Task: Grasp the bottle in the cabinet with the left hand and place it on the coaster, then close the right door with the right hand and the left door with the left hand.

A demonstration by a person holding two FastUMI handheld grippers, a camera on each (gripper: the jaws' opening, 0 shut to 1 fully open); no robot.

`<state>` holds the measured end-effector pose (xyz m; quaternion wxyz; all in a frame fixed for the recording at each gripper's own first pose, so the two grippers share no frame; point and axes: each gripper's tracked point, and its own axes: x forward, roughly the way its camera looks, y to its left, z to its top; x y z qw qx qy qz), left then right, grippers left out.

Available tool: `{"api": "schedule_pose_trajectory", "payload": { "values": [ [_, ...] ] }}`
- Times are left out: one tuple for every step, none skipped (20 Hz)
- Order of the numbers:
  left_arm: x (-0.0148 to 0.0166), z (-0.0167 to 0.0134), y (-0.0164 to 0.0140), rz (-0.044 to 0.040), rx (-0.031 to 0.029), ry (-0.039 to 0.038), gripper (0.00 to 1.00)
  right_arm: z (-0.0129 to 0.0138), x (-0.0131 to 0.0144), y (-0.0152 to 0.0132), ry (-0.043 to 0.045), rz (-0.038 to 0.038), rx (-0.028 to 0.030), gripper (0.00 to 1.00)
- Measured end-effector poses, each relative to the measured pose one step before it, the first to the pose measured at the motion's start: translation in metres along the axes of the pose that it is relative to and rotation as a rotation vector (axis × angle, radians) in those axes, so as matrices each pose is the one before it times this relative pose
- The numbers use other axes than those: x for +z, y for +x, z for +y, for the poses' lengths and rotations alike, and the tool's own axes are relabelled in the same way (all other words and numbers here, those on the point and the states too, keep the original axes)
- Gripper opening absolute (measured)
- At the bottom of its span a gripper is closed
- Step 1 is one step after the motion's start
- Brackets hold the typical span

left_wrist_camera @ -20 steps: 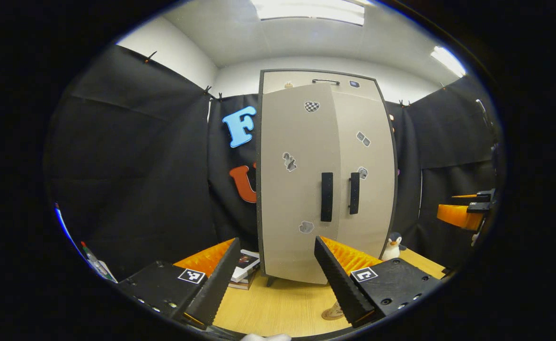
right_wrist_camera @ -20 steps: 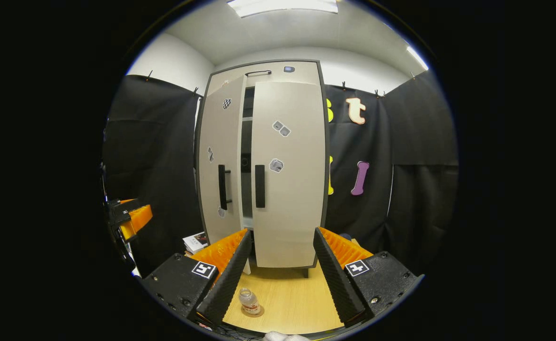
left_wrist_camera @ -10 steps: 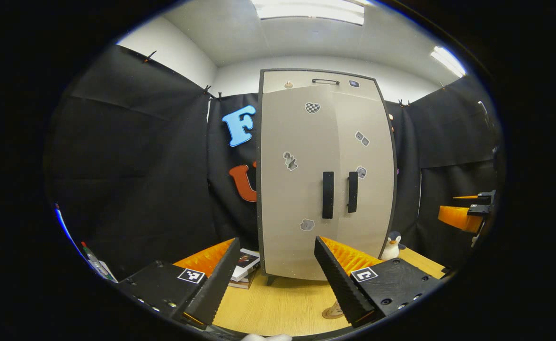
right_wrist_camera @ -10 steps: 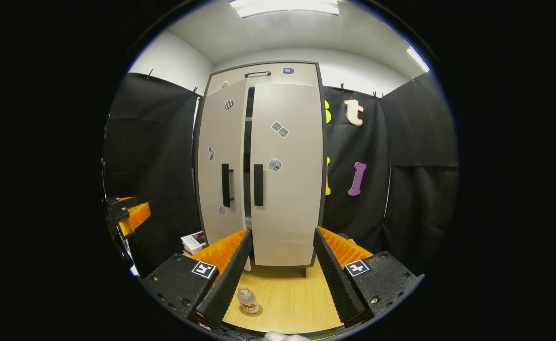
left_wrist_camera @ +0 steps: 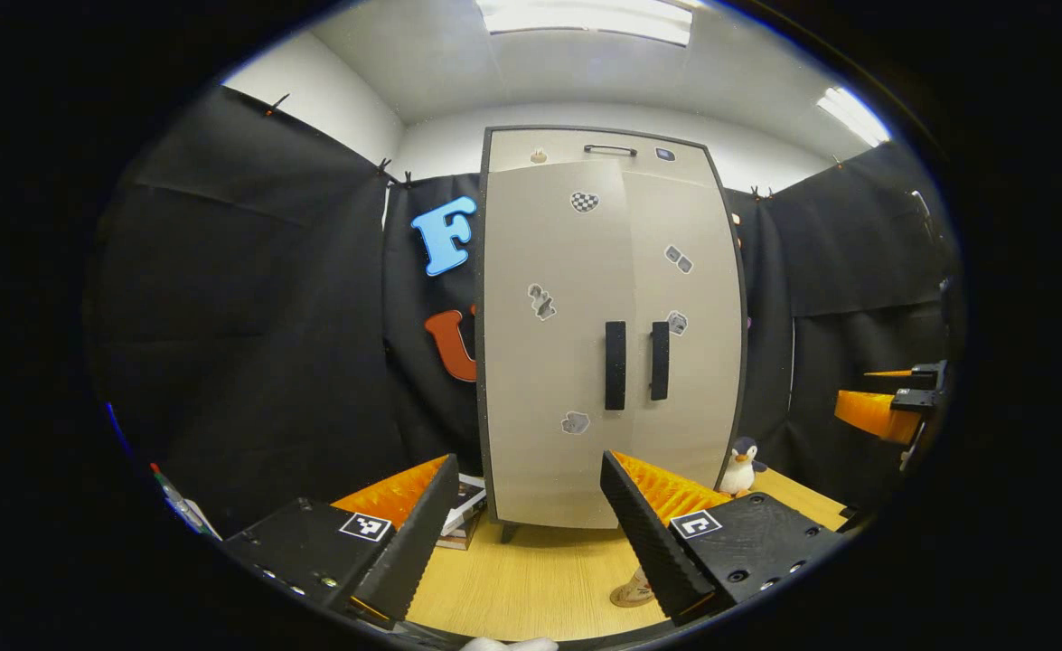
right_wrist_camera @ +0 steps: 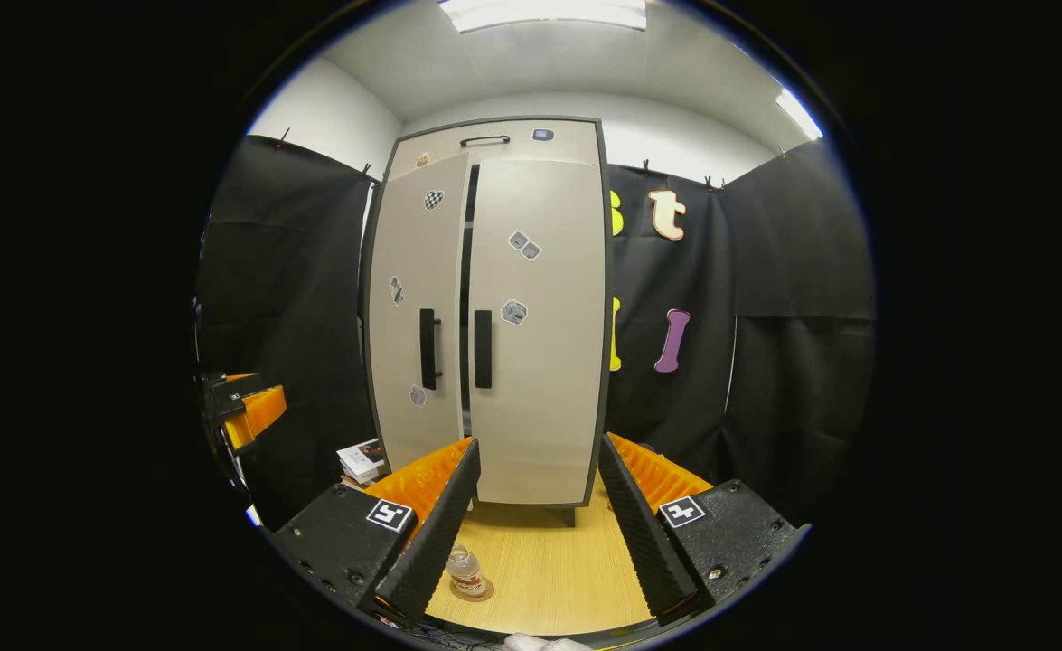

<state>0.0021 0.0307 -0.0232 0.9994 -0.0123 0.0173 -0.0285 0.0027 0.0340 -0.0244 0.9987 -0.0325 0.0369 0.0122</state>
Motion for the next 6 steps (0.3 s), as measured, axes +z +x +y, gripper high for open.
{"api": "schedule_pose_trajectory", "payload": {
  "values": [
    [-0.00046,0.00047,0.00029,0.00196,-0.00118,-0.00274,0.95,0.00055,-0.00007,0.00026,0.0005,0.00058,0.00069,0.81],
    [0.00006,0.00004,0.00006,-0.00171,-0.00084,-0.00321,0.96,0.00058,-0.00038,-0.0006,-0.00001,0.00024,-0.00041,0.82],
    [0.0006,0.00113,-0.00031,-0.00053,0.00098,-0.00066,0.96,-0.00004,0.00026,-0.00053,0.0009,-0.00105,-0.0018,0.82],
    [0.00053,0.00156,0.00045,-0.00058,-0.00017,0.00044,0.95,0.00038,-0.00058,-0.00015,0.0006,-0.00042,-0.00021,0.82],
    [-0.00083,0.00054,0.00067,0.0001,-0.00116,0.00114,0.96,0.00071,0.00005,-0.00079,0.00058,-0.0031,-0.00083,0.82],
    [-0.00003,-0.00059,0.00033,0.00075,-0.00285,0.00016,0.96,0.00047,0.00015,-0.00045,-0.00159,0.00017,0.00024,0.82]
  ]
}}
